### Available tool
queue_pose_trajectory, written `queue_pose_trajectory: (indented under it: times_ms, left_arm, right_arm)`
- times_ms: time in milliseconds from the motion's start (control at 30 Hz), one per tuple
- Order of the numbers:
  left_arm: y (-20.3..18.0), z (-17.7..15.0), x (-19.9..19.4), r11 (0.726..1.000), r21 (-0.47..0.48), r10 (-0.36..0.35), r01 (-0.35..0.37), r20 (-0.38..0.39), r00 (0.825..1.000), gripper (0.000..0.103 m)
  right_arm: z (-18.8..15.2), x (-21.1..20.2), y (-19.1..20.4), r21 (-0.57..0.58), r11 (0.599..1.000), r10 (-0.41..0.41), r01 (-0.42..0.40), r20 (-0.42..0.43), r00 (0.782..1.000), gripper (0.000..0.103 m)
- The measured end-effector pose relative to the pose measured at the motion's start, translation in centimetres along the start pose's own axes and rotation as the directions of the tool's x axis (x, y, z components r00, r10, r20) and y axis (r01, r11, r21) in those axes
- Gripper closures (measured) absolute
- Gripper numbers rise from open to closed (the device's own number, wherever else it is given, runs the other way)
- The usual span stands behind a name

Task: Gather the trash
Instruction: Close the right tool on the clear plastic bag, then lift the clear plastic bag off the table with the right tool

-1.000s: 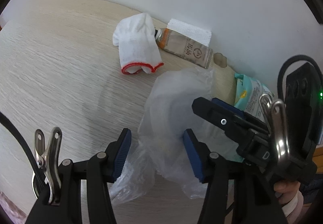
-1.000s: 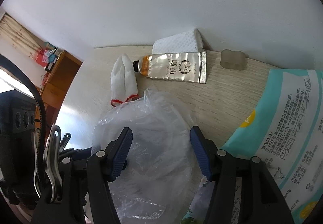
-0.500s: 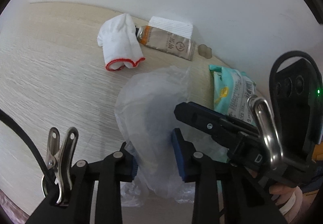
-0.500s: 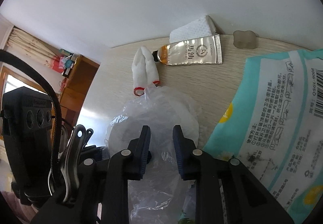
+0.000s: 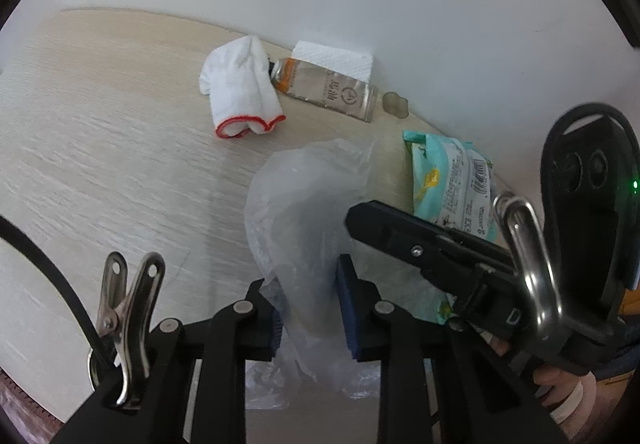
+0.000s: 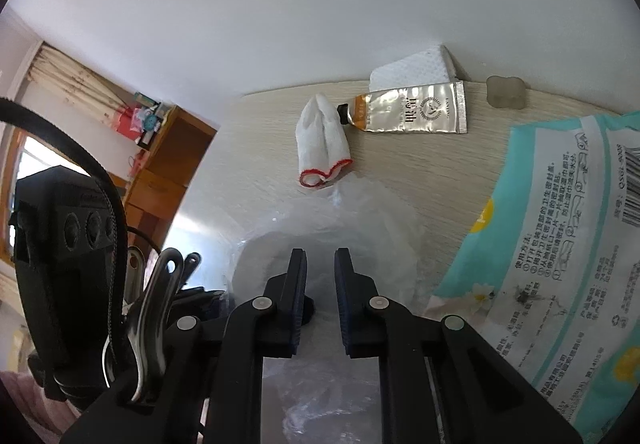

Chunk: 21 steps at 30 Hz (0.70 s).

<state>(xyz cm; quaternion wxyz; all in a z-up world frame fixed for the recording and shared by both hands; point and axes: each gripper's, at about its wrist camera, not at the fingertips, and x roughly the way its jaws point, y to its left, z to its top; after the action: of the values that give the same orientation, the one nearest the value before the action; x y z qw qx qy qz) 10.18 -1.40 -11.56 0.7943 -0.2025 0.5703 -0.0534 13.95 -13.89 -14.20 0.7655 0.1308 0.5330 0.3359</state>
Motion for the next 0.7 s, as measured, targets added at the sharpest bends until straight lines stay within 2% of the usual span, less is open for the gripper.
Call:
queue_pose_trajectory:
  times_ms: [133, 233, 367, 500, 700]
  left_arm:
    - [0.7, -0.3, 0.3, 1.0, -0.017, 0.022, -0.022, 0.007, 1.0, 0.079]
    - [1.5, -0.5, 0.6, 0.998, -0.041, 0.037, -0.037, 0.01, 0.999, 0.078]
    - [2.6, -0.6, 0.9, 0.996, -0.085, 0.024, -0.023, 0.017, 1.0, 0.074]
    - [3.1, -0.5, 1.0, 0.995, -0.103, 0.018, -0.016, 0.021, 1.0, 0.067]
    - [4.7, -0.7, -0.2, 0.983, -0.184, -0.014, 0.018, 0.021, 1.0, 0.067]
  right_arm:
    - [-0.1, -0.1, -0.6, -0.001, 1.0, -0.017, 0.017, -0.009, 1.0, 0.083]
    - [-0.1, 0.0, -1.4, 0.011, 0.999, -0.039, 0.04, -0.027, 0.999, 0.076]
    - [-0.1, 0.9, -2.2, 0.04, 0.998, -0.039, 0.042, -0.079, 0.996, 0.073]
    - [-0.2, 1.4, -2.5, 0.057, 0.998, -0.007, 0.013, -0.103, 0.995, 0.072]
    - [-0.2, 1.1, -2.4, 0.057, 0.998, 0.024, -0.018, -0.105, 0.994, 0.065]
